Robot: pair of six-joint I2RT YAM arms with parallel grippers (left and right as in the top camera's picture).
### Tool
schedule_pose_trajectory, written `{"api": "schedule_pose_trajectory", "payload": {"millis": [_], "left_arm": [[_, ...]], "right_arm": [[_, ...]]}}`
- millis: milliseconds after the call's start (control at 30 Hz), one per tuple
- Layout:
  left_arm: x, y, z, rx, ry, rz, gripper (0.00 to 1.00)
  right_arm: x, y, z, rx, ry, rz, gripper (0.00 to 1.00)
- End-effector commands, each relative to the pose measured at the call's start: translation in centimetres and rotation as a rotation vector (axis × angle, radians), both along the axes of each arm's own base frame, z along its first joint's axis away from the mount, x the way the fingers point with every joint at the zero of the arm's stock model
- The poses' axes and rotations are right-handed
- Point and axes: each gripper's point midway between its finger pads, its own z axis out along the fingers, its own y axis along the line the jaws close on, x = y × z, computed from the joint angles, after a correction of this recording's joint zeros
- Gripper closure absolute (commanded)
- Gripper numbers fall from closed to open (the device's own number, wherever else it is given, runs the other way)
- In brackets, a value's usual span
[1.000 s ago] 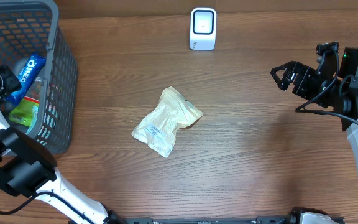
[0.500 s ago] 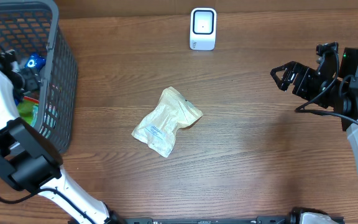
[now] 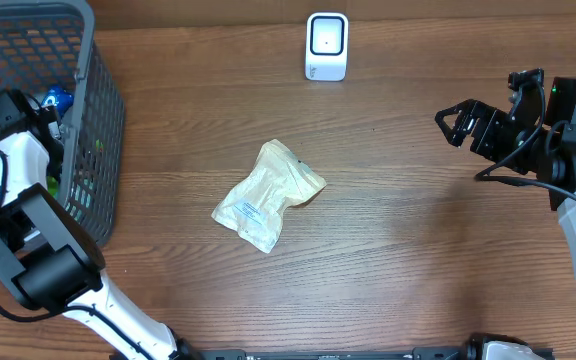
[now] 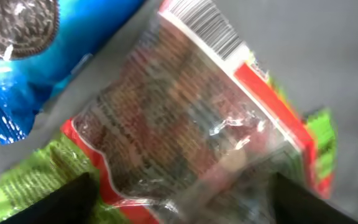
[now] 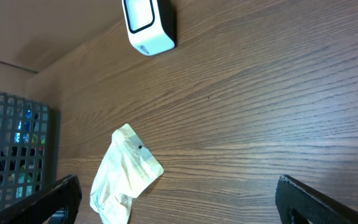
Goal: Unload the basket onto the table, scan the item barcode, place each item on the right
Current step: 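Grasp the green snack bag with the left gripper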
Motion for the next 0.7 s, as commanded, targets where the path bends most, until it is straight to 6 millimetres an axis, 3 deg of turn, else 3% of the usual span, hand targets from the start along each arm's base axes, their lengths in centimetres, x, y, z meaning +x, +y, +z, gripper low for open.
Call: {"api": "schedule_pose_trajectory", "payload": {"millis": [0,33,200,333,500,667], "left_arm": [[-2.2,-1.5,-3.2,-0.057,0.091,-0.007,0.7],[-2.2,-1.5,-3.2,-0.06,0.091,0.002,0.95],[-2.2,-1.5,-2.9,-0.083,0.078,0.077,0.96],[-1.5,-1.0,-0.7,-0.092,0.053,0.139,0.96],[0.3,0.1,5.4,-0.081,-0.005,0.186,0.96],[1.6,1.0,14.0,-0.039,-0.103,0.2,0.96]], "right_arm": [[0.4,0.2,1.2,-0.005,-0.032,0.008,0.0],[0.4,0.2,1.2,-0.005,-0.032,0.008,0.0],[0.4,0.2,1.2,-0.004,-0.032,0.008,0.0],[0.4,0.2,1.2,-0.004,-0.032,0.008,0.0],[0.4,0.2,1.2,-0.004,-0.032,0.008,0.0],[0.4,0.2,1.2,-0.004,-0.032,0.008,0.0]]}}
